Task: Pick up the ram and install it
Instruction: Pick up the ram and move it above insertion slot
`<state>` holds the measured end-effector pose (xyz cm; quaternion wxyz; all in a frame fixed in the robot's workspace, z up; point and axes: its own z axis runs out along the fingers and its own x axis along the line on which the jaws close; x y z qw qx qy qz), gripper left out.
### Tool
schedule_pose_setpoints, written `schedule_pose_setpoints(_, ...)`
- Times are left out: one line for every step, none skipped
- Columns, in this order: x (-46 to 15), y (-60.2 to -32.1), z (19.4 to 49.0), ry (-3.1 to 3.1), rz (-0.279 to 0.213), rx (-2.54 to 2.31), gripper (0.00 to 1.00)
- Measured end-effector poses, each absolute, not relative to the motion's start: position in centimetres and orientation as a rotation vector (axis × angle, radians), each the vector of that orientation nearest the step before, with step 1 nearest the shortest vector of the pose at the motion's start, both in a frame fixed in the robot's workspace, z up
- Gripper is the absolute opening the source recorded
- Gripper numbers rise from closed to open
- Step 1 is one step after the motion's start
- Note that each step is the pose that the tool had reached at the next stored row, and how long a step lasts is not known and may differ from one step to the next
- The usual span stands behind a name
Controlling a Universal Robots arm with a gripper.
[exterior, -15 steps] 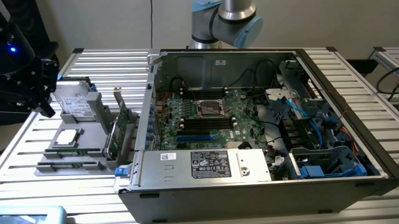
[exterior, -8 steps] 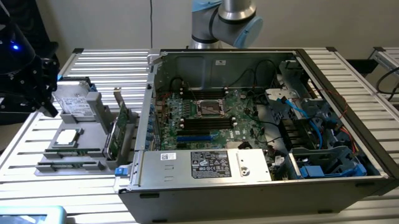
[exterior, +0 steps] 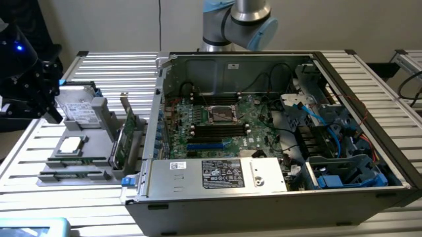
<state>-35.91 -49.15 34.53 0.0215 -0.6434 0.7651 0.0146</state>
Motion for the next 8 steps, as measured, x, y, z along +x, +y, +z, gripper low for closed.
schedule_pose_setpoints(-35.91,-49.14,34.53,2.355,0.045,-2.014,0.11)
schedule_pose_setpoints(-35.92,-49.14,34.53,2.338,0.046,-2.033,0.11)
schedule_pose_setpoints(-35.92,-49.15,34.53,2.321,0.046,-2.053,0.11)
schedule_pose_setpoints(-35.91,-49.15,34.52,2.305,0.047,-2.071,0.11)
schedule_pose_setpoints(-35.91,-49.15,34.51,2.288,0.047,-2.09,0.11)
schedule_pose_setpoints(-35.91,-49.15,34.5,2.273,0.048,-2.107,0.11)
schedule_pose_setpoints(-35.91,-49.15,34.49,2.26,0.048,-2.121,0.11)
schedule_pose_setpoints(-35.91,-49.14,34.49,2.252,0.048,-2.129,0.11)
